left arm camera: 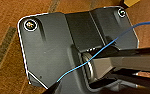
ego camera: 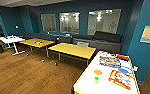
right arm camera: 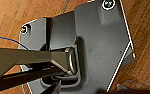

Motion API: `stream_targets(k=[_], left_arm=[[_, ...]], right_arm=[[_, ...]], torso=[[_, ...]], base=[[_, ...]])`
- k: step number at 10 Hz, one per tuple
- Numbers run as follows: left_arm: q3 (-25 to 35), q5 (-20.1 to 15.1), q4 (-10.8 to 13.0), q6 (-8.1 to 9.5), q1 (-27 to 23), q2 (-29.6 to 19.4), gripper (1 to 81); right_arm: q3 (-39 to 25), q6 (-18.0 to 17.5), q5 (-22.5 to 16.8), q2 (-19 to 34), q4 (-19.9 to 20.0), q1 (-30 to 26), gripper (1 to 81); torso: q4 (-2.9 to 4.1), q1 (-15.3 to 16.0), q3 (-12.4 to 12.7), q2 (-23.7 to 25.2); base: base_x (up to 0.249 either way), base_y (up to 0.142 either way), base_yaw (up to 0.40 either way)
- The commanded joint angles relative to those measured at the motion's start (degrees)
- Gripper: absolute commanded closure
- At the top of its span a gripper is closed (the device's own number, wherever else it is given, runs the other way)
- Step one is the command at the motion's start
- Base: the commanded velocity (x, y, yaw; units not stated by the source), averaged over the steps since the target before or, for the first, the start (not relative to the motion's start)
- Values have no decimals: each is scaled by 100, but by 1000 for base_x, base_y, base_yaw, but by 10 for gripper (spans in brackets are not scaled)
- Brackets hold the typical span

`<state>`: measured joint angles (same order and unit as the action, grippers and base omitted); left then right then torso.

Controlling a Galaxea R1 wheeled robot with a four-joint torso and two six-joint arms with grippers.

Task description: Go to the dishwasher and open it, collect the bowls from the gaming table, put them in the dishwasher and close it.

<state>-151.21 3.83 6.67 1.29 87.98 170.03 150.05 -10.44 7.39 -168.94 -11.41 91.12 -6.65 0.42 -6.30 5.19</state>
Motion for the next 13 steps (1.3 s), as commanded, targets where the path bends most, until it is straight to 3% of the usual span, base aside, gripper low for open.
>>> stream_targets(k=[1,10,13], left_arm=[[21,-295,71,-24,-251,-31,10],[21,-304,71,-24,-251,-13,10],[21,-304,54,-15,-251,-13,10]], right_arm=[[-21,24,-273,51,-45,-239,10],[-21,24,-273,42,-45,-221,10],[-21,24,-273,42,-45,-222,10]], torso=[[0,0,0,0],[0,-2,0,2],[0,5,0,0]], base=[[101,62,0],[97,0,0],[0,0,0]])
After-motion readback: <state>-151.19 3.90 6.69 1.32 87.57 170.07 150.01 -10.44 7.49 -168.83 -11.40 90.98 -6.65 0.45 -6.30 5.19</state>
